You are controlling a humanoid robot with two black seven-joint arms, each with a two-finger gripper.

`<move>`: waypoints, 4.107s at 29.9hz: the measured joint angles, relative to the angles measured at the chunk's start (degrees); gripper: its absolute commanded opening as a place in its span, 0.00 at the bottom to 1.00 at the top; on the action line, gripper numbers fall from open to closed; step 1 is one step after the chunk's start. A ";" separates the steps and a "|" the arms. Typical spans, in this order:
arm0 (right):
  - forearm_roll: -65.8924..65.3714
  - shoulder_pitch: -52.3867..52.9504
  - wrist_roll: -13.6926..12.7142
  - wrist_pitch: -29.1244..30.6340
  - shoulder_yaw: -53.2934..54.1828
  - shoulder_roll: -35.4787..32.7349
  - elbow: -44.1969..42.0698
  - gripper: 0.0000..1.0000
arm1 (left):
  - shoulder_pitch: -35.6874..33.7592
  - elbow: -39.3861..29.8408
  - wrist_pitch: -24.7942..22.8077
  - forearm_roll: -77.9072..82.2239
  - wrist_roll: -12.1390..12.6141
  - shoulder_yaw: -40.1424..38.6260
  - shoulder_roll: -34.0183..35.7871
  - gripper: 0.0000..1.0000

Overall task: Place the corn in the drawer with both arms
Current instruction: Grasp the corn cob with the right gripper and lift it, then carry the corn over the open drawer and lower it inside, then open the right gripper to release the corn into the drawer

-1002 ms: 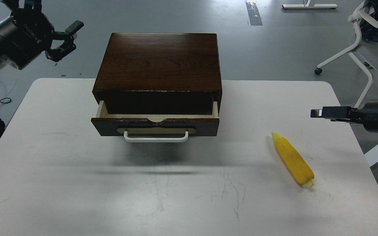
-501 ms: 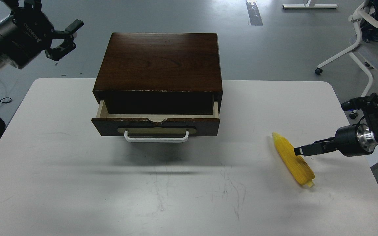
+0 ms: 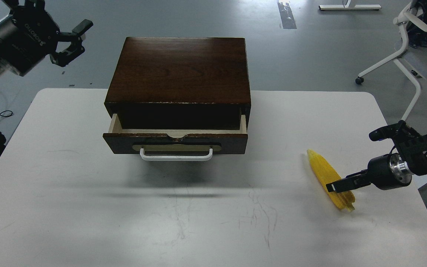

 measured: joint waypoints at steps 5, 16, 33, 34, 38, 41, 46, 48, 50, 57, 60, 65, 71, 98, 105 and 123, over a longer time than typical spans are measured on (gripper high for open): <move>0.00 0.02 0.00 -0.75 -0.14 0.01 -0.01 0.14 | 0.01 0.00 -0.01 -0.01 0.00 0.00 -0.03 0.99; 0.17 6.14 0.00 -1.56 -0.15 -1.82 1.02 0.09 | 0.09 0.00 -0.34 -0.01 0.00 -0.22 -0.09 0.99; 0.97 43.98 0.00 -1.77 -11.56 18.83 0.42 0.12 | 0.33 -0.04 -0.28 -0.01 0.00 -0.92 -0.02 0.99; 0.96 45.14 -0.01 -1.77 -11.95 21.20 0.31 0.12 | 0.35 -0.02 -0.24 -0.01 0.00 -0.94 -0.02 0.99; 0.90 48.75 0.01 -2.85 -14.13 28.68 0.32 0.12 | 0.35 -0.08 -0.20 -0.05 0.00 -1.06 -0.03 0.99; 0.71 50.93 0.00 -4.93 -16.14 33.35 0.66 0.12 | 0.36 -0.09 -0.15 -0.07 0.00 -1.07 0.03 0.99; 0.03 53.69 0.00 -7.15 -18.03 38.50 2.78 0.12 | 0.36 -0.09 -0.14 -0.10 0.00 -1.10 0.22 0.99; -0.47 54.66 0.00 -7.59 -18.17 39.46 4.62 0.12 | 0.38 -0.09 -0.15 -0.10 0.00 -1.10 0.25 0.99; -1.37 55.30 0.00 -7.84 -18.26 40.09 6.12 0.12 | 0.42 -0.09 -0.15 -0.10 0.00 -1.10 0.27 0.99; -3.85 55.55 0.00 -10.48 -21.19 40.88 7.39 0.13 | 0.45 -0.19 -0.19 -0.10 0.00 -1.10 0.52 0.99; -5.24 55.55 0.00 -12.48 -22.62 41.02 7.39 0.13 | 0.48 -0.25 -0.22 -0.10 0.00 -1.24 0.63 0.99; -6.19 55.28 0.00 -13.18 -23.17 41.60 7.33 0.13 | 0.48 -0.27 -0.24 -0.10 0.00 -1.41 0.70 0.99; -6.12 53.92 0.00 -13.21 -23.35 42.47 6.51 0.13 | 0.48 -0.33 -0.33 -0.10 0.00 -1.41 0.86 0.99; -5.90 48.75 -0.01 -13.39 -24.37 44.84 1.63 0.32 | 0.53 -0.35 -0.52 -0.09 0.00 -1.76 1.65 0.99; -5.88 48.09 0.00 -13.39 -24.37 44.84 1.39 0.40 | 0.53 -0.35 -0.53 -0.09 0.00 -1.77 1.59 0.99; -5.88 47.99 -0.01 -13.39 -24.46 44.78 1.38 0.64 | 0.53 -0.35 -0.50 -0.10 0.00 -1.85 1.67 0.99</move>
